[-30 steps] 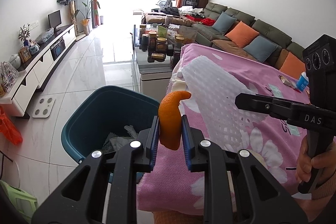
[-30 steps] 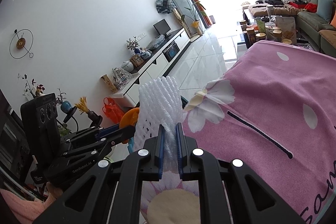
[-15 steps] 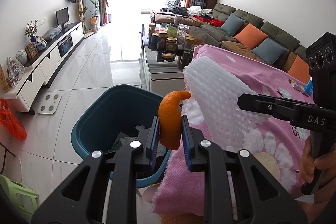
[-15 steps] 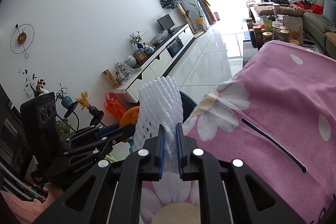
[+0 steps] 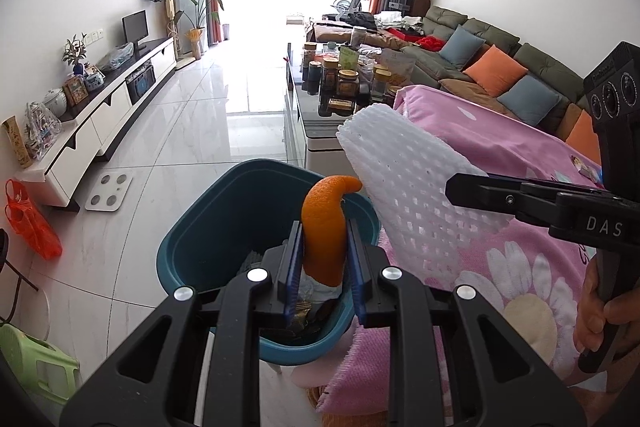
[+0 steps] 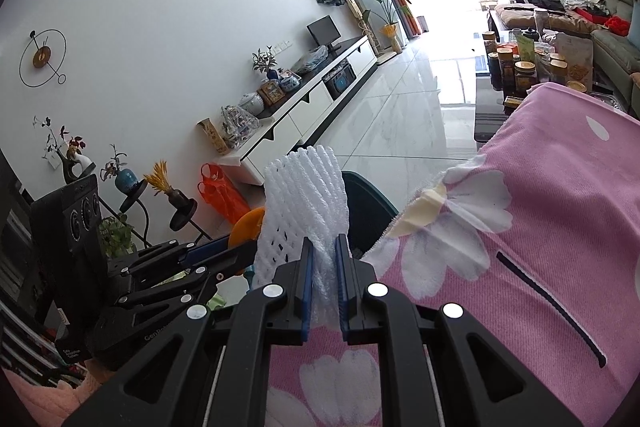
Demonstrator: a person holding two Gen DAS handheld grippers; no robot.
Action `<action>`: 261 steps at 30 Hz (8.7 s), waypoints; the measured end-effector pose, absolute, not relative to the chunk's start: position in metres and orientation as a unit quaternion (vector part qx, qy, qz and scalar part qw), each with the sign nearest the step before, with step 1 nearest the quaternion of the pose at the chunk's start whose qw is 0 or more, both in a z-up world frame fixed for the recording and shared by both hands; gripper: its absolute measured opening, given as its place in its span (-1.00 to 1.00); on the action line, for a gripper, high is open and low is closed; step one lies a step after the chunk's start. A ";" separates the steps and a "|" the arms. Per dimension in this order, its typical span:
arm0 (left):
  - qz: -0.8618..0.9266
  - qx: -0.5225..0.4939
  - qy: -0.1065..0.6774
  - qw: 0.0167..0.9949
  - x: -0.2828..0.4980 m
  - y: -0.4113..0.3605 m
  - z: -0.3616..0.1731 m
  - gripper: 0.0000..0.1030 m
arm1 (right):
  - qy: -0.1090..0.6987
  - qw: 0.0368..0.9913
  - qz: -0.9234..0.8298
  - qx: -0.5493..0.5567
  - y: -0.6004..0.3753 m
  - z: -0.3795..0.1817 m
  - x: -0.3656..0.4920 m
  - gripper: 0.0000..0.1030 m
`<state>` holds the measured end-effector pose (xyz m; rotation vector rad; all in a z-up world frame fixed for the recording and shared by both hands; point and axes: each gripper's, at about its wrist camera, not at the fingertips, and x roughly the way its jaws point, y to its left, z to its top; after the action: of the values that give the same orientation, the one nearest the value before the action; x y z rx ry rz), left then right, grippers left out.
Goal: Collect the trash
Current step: 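Carry the orange peel over the teal bin with the left tool while the right carries the foam net, then open the left tool to drop the orange peel while the right drops the foam net, then move both tools back over the table toward the gold wrapper and plastic bag, then grasp the clear plastic bag with the left tool while the right grasps the gold foil wrapper, then carry the plastic bag and gold foil wrapper over the teal bin with both tools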
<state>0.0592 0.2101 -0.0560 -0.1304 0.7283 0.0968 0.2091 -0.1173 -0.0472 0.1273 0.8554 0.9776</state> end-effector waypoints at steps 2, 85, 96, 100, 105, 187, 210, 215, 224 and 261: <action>0.050 -0.065 0.357 0.930 0.060 0.213 -0.058 -0.58 | 0.399 0.795 0.454 0.056 -0.112 -0.047 0.211 -0.81; -0.035 -0.028 0.306 0.951 0.058 0.123 -0.046 0.89 | 0.367 0.857 0.354 0.075 -0.226 -0.038 0.188 0.18; -0.167 0.024 0.311 0.935 0.075 -0.003 -0.043 0.89 | 0.348 0.905 0.213 0.125 -0.374 -0.046 0.159 0.21; -0.208 0.049 0.311 0.926 0.079 -0.051 -0.043 0.89 | 0.333 0.917 0.166 0.141 -0.420 -0.047 0.149 0.21; -0.262 0.075 0.309 0.911 0.085 -0.108 -0.040 0.89 | 0.317 0.929 0.107 0.159 -0.472 -0.048 0.139 0.21; -0.306 0.068 0.361 0.878 0.122 -0.155 -0.063 -0.44 | 0.376 0.892 0.082 0.236 -0.577 -0.093 0.173 -0.91; -0.247 0.059 0.338 0.906 0.087 -0.077 -0.043 -0.44 | 0.349 0.882 0.206 0.241 -0.472 -0.073 0.168 -0.94; -0.222 0.052 0.344 0.911 0.083 -0.053 -0.046 -0.44 | 0.383 0.870 0.222 0.219 -0.445 -0.083 0.178 -0.87; -0.207 0.035 0.348 0.914 0.085 -0.032 -0.049 -0.44 | 0.418 0.860 0.214 0.202 -0.423 -0.097 0.192 -0.14; -0.145 0.028 0.330 0.932 0.065 0.017 -0.037 -0.44 | 0.382 0.843 0.321 0.200 -0.342 -0.065 0.178 -0.65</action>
<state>0.0646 0.0165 -0.0374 0.0564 0.6762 -0.2963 0.1779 -0.3421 -0.0648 0.4230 0.8075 0.6778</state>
